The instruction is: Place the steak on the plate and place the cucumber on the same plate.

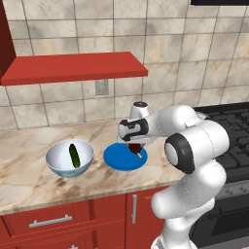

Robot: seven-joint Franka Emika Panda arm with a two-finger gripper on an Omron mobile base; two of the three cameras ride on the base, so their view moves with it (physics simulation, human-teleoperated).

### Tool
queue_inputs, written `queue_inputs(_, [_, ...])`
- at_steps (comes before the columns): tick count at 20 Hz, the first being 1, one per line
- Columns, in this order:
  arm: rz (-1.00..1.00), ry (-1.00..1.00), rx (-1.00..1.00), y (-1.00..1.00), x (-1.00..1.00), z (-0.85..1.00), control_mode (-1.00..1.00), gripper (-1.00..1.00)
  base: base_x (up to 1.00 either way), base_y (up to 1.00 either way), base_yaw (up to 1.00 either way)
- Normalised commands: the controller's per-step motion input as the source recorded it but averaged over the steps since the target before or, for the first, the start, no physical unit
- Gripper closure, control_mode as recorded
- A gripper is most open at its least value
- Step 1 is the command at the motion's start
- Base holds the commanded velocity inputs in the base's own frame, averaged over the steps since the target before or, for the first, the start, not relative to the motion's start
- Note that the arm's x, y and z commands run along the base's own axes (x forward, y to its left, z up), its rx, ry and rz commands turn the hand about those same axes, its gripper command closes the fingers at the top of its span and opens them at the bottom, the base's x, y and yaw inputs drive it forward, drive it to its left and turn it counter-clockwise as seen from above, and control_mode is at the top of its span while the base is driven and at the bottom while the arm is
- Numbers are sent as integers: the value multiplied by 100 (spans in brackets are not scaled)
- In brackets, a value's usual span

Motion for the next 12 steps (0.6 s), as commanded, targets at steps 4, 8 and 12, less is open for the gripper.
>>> queue_inputs(4, [0,0,0,0,0,0,-100,-100,0,0,0])
queue_inputs(8, [0,0,0,0,0,0,-100,-100,0,0,0])
queue_inputs(12, [0,0,0,0,0,1,-100,-100,0,0,0])
